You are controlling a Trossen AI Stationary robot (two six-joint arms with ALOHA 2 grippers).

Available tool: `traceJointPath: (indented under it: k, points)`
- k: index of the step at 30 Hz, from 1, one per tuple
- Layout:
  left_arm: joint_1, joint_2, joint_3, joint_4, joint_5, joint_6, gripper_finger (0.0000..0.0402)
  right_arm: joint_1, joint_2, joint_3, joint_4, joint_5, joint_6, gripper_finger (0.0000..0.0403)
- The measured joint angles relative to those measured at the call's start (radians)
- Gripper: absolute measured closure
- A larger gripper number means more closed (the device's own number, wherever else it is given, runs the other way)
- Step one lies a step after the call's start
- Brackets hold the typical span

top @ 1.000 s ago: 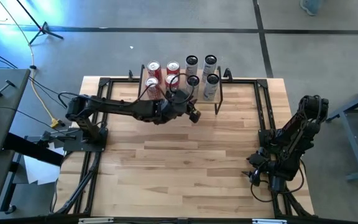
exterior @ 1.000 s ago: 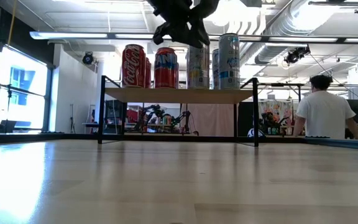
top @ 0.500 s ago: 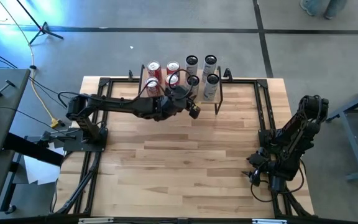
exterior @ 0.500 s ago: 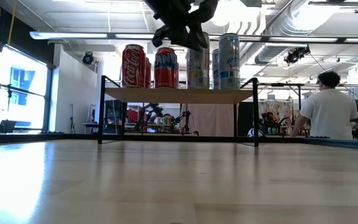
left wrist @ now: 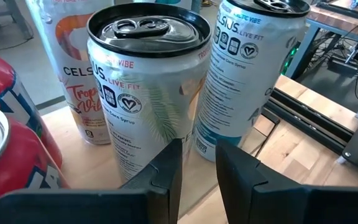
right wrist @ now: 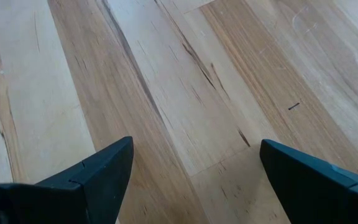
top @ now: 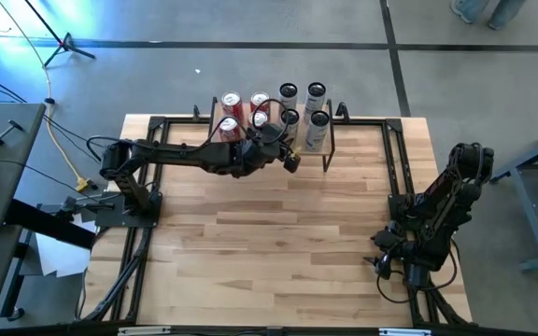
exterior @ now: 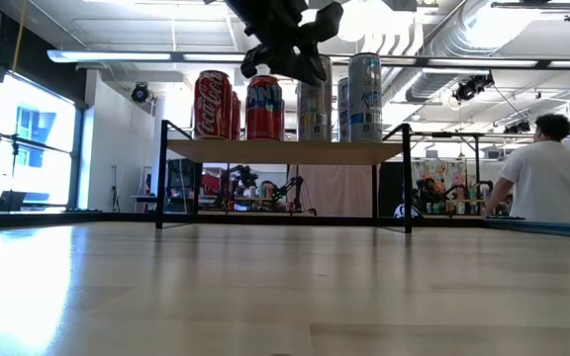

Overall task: Place canned beverage on shelf
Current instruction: Put the white yellow soda can on the shelf aligned with the white yellow soda can, then return to Home Position

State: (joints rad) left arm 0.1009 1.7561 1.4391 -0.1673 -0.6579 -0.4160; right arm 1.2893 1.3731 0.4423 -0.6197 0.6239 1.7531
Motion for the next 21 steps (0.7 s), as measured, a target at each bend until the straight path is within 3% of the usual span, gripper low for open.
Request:
traceJointPath:
  k: [11,21]
  points:
    - [-0.004,0.000,0.000,0.008,0.007,-0.002,0.0327,0.000,0.000,0.000,0.000,0.000,0.000,0.0064]
    - [-0.113,-0.029,0.000,0.009,-0.021,-0.049,0.0302,0.000,0.000,0.000,0.000,0.000,0.000,0.0064]
